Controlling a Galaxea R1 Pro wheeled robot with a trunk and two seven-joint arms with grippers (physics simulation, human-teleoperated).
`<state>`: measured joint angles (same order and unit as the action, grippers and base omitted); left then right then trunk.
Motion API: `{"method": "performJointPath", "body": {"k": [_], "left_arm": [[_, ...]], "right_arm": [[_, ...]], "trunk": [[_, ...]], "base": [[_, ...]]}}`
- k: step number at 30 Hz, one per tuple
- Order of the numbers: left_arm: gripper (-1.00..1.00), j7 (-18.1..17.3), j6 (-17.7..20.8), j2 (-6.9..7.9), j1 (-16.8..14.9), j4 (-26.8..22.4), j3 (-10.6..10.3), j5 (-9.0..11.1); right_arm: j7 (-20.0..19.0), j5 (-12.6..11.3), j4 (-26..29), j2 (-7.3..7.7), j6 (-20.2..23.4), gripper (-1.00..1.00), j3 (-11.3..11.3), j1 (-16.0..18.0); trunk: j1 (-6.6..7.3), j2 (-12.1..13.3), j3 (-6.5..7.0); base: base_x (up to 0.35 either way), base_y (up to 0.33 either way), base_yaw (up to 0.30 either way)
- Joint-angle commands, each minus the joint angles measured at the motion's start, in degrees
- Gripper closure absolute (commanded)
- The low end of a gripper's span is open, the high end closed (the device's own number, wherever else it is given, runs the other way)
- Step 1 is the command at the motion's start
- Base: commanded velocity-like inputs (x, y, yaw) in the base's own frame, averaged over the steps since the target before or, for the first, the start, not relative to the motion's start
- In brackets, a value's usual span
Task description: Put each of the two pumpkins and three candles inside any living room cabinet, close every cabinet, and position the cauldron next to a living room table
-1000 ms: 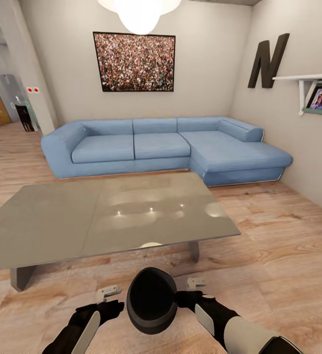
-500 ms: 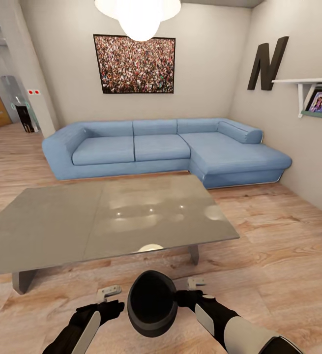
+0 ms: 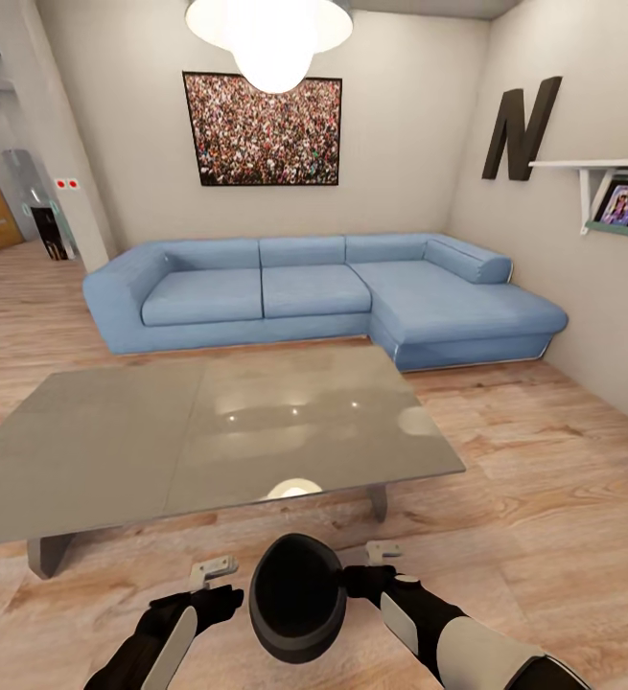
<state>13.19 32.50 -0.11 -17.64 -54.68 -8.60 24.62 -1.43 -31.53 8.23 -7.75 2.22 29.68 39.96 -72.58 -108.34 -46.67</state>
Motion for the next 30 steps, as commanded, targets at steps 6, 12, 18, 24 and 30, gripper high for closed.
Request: {"method": "performJointPath", "body": {"k": [6, 12, 18, 24, 30], "left_arm": [[-1.0, 0.5, 0.2, 0.02, 0.0, -0.1, -0.1, 0.5], [-1.0, 0.5, 0.2, -0.01, 0.0, -0.1, -0.1, 0.5], [-1.0, 0.5, 0.2, -0.02, 0.0, -0.1, -0.1, 0.5], [-1.0, 0.5, 0.2, 0.09, 0.0, -0.1, -0.1, 0.6], [-1.0, 0.5, 0.2, 0.21, 0.0, -0.1, -0.1, 0.6]], "right_arm": [[0.0, -0.3, 0.0, 0.02, 0.2, -1.0, 0.2, 0.0], [0.0, -0.3, 0.0, 0.02, 0.2, -1.0, 0.2, 0.0], [0.0, -0.3, 0.0, 0.02, 0.3, -1.0, 0.2, 0.0], [0.1, -0.3, 0.0, 0.02, 0.5, -1.0, 0.2, 0.0], [0.1, -0.3, 0.0, 0.02, 0.4, -1.0, 0.2, 0.0]], "trunk": [[1.33, 2.4, 1.03], [2.65, 4.8, 2.11], [3.97, 7.2, 3.19], [5.28, 9.6, 4.26], [6.6, 12.0, 5.34]], "base": [[0.0, 0.0, 0.0], [0.0, 0.0, 0.0], [-0.005, 0.001, 0.0], [-0.187, 0.065, 0.0], [-0.05, 0.012, 0.0]]}}
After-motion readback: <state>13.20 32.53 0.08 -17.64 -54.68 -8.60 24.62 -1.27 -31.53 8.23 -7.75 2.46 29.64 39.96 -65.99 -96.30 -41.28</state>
